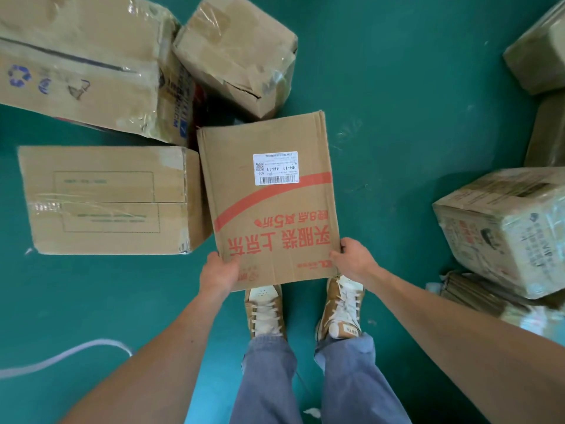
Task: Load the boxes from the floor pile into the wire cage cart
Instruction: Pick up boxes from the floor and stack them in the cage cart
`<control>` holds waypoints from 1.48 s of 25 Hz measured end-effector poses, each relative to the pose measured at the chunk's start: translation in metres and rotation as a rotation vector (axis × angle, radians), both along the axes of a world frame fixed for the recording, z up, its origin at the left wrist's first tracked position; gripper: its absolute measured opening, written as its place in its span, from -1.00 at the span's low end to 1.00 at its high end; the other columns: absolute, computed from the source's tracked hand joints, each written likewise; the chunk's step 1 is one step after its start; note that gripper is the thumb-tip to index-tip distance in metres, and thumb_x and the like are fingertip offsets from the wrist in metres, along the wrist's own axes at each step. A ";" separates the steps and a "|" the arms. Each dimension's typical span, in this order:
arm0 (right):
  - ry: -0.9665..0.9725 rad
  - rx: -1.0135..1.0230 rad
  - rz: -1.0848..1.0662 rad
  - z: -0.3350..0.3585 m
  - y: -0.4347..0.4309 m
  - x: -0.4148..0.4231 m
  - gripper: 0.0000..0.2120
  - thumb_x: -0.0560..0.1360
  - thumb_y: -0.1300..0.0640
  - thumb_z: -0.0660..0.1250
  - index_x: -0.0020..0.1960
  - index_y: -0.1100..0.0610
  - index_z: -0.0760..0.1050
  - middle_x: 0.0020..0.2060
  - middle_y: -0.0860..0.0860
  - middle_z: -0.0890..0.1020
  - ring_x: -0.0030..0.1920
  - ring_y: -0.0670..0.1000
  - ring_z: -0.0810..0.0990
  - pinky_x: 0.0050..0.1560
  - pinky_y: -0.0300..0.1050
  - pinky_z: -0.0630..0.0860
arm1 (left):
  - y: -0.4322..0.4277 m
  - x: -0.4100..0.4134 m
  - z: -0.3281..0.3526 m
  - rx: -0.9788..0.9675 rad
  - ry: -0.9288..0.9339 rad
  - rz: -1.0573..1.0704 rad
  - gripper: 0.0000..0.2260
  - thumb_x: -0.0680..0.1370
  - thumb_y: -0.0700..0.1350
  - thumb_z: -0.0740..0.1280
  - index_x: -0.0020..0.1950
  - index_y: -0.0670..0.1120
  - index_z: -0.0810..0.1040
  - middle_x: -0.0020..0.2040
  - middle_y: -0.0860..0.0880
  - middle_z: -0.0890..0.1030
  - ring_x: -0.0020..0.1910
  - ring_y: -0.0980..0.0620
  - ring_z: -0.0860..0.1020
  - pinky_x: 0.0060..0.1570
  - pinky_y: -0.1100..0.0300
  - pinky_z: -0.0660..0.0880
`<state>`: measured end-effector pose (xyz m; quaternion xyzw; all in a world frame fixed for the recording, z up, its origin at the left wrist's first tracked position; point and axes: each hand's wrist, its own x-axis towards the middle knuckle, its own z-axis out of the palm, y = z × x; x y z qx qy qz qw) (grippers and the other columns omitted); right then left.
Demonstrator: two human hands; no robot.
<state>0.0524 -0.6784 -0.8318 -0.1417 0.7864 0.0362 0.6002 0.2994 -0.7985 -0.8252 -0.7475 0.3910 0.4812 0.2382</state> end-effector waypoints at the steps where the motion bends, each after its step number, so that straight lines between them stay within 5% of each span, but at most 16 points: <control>1: 0.031 -0.002 -0.041 0.002 0.000 -0.001 -0.75 0.61 0.04 0.19 0.21 0.13 0.47 0.07 0.03 0.63 0.03 0.06 0.63 -0.05 -0.05 0.62 | 0.000 0.001 0.001 -0.026 0.001 0.028 -0.65 0.66 0.06 0.23 0.34 -0.14 0.41 0.24 -0.14 0.57 0.09 -0.14 0.52 0.07 -0.03 0.49; 6: 0.182 -0.097 -0.163 0.037 -0.004 -0.026 -0.61 0.66 -0.19 0.09 0.10 0.11 0.48 -0.06 0.03 0.63 -0.06 0.06 0.65 -0.09 0.00 0.62 | 0.003 -0.015 0.037 -0.137 0.088 0.063 -0.59 0.62 0.26 0.22 0.15 -0.07 0.53 0.04 -0.05 0.64 0.03 -0.10 0.61 0.08 -0.11 0.59; 10: 0.252 -0.129 -0.103 0.091 -0.009 -0.060 -0.52 0.69 -0.18 0.04 -0.12 0.14 0.52 -0.21 0.03 0.63 -0.23 0.00 0.61 -0.27 -0.10 0.54 | -0.014 -0.041 0.090 -0.091 0.250 0.076 -0.65 0.64 0.23 0.22 0.13 0.00 0.61 0.03 0.01 0.69 0.02 -0.02 0.66 0.09 -0.08 0.61; 15: 0.203 0.007 -0.034 0.162 0.004 -0.083 -0.58 0.68 -0.10 0.11 -0.01 0.22 0.55 -0.10 0.10 0.65 -0.17 0.05 0.61 -0.19 -0.08 0.54 | -0.035 -0.072 0.167 0.050 0.273 0.188 -0.69 0.69 0.10 0.19 0.09 -0.07 0.61 -0.06 -0.06 0.72 -0.05 -0.06 0.68 -0.08 0.11 0.52; 17: 0.227 0.026 -0.062 0.207 0.021 -0.081 -0.66 0.65 -0.05 0.16 0.05 0.22 0.51 -0.04 0.12 0.62 -0.09 0.11 0.60 -0.12 -0.07 0.49 | -0.026 -0.080 0.208 0.102 0.258 0.217 -0.67 0.68 0.08 0.21 0.13 -0.16 0.58 -0.18 -0.09 0.66 -0.25 -0.06 0.62 -0.22 0.12 0.46; 19: 0.292 0.013 -0.180 0.256 0.042 -0.075 -0.69 0.60 0.00 0.21 0.15 0.23 0.48 0.09 0.18 0.59 0.03 0.16 0.57 0.01 -0.02 0.51 | -0.012 -0.089 0.252 0.123 0.274 0.167 -0.68 0.67 0.06 0.24 0.09 -0.20 0.59 -0.36 -0.09 0.55 -0.47 -0.01 0.46 -0.39 0.18 0.33; 22: 0.486 -0.048 -0.475 0.334 0.081 -0.056 -0.48 0.52 -0.04 0.29 0.37 0.25 0.38 0.29 0.21 0.46 0.24 0.23 0.49 0.27 0.16 0.49 | 0.019 -0.108 0.326 0.098 0.354 0.112 -0.74 0.67 0.00 0.26 0.05 -0.18 0.60 -0.35 -0.13 0.59 -0.43 -0.07 0.52 -0.36 0.15 0.41; 25: 0.529 -0.087 -0.769 0.394 0.120 -0.030 -0.34 0.37 -0.33 0.25 0.22 0.17 0.50 0.10 0.12 0.59 0.06 0.15 0.59 0.13 0.12 0.58 | 0.055 -0.121 0.374 0.059 0.422 0.092 -0.77 0.66 -0.04 0.28 0.15 -0.18 0.60 0.04 -0.30 0.69 -0.04 -0.27 0.66 -0.08 0.03 0.53; 28: 0.294 -0.127 -1.142 0.446 0.151 -0.007 -0.49 0.39 -0.37 0.30 0.00 0.07 0.53 -0.19 0.03 0.61 -0.21 0.08 0.60 -0.12 -0.01 0.58 | 0.096 -0.143 0.414 0.045 0.432 0.053 -0.77 0.63 -0.03 0.31 0.10 -0.19 0.60 -0.19 -0.17 0.62 -0.25 -0.12 0.56 -0.19 0.09 0.47; 31: 0.157 -0.154 -1.332 0.479 0.180 0.015 -0.52 0.38 -0.37 0.33 -0.14 0.07 0.46 -0.38 0.04 0.49 -0.45 0.04 0.46 -0.43 -0.19 0.43 | 0.154 -0.169 0.460 -0.011 0.431 -0.054 -0.72 0.65 -0.02 0.27 0.08 -0.26 0.56 -0.07 -0.15 0.60 -0.09 -0.18 0.57 -0.05 0.05 0.48; 33: 0.181 -0.155 -1.374 0.500 0.209 0.024 -0.45 0.30 -0.35 0.36 -0.05 0.12 0.56 -0.35 0.08 0.55 -0.45 0.06 0.51 -0.45 -0.21 0.44 | 0.203 -0.183 0.491 -0.039 0.406 -0.141 -0.70 0.67 -0.02 0.24 0.10 -0.26 0.57 0.03 -0.18 0.62 0.01 -0.22 0.58 0.05 0.05 0.47; 37: 0.149 -0.098 -1.488 0.537 0.287 0.043 -0.61 0.47 -0.21 0.36 -0.22 0.12 0.46 -0.53 0.04 0.44 -0.55 0.01 0.43 -0.41 -0.26 0.38 | 0.284 -0.181 0.510 0.010 0.389 -0.272 -0.64 0.60 0.04 0.24 -0.01 -0.27 0.59 -0.18 -0.23 0.68 -0.24 -0.20 0.67 -0.10 -0.04 0.65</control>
